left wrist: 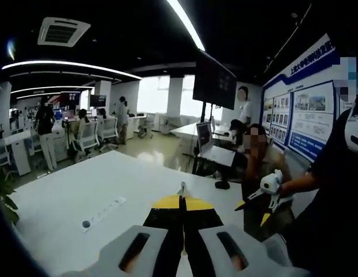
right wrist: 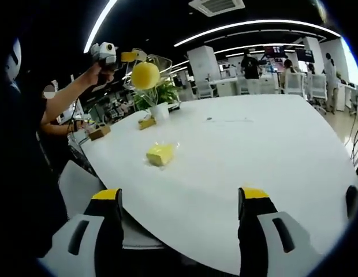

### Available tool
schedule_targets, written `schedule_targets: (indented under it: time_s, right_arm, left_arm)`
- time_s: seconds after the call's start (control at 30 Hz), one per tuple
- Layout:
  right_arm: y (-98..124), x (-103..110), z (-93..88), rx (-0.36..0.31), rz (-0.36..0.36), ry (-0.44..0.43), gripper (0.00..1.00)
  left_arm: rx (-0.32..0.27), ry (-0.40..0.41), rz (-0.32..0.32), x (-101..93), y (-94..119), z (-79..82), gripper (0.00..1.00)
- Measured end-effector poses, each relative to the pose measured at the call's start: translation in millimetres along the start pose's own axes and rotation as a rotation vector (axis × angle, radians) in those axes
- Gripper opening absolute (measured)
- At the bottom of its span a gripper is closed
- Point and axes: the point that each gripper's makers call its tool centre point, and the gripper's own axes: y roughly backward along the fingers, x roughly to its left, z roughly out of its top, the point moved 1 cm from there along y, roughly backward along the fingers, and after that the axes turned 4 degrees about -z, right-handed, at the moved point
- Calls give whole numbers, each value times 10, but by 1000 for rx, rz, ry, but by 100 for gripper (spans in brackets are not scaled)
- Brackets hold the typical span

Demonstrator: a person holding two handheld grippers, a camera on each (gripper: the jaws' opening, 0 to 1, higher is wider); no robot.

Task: Compare the silicone blocks by pressing each to a similar depth, holding the contact briefly, and releasing to observe deformation and rebound differences across the visible hardness samples.

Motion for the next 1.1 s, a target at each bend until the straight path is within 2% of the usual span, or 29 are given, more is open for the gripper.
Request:
schedule_targets:
  time_s: [0.13, 0.33, 0.43, 0.57, 0.77, 0.93, 1.1]
  right_arm:
    - [-58, 50, 158, -33, 32, 9, 79]
    - [-196, 98, 524, -81, 90, 75, 77]
    - [-271, 135, 689, -95, 121, 97, 75]
    - [-388, 162, 910, -94, 154, 170, 73]
    - [-526, 270, 1224, -129, 215, 217, 74]
    - [-635, 365, 1537, -206, 282, 179, 72]
    - [-790, 530, 1762, -226, 372, 164, 67]
  left_arm:
    - [2, -2, -17, -61, -23, 2, 0]
    - [-12, -27, -40, -144, -36, 33, 0]
    - [-9, -28, -46, -159, -41, 29, 0]
    - [-1, -24, -51, -173, -40, 4, 0]
    - [-4, -32, -61, -206, -40, -1, 0]
    - [-10, -17, -74, -252, -57, 7, 0]
    - [-7, -18, -91, -300, -79, 14, 0]
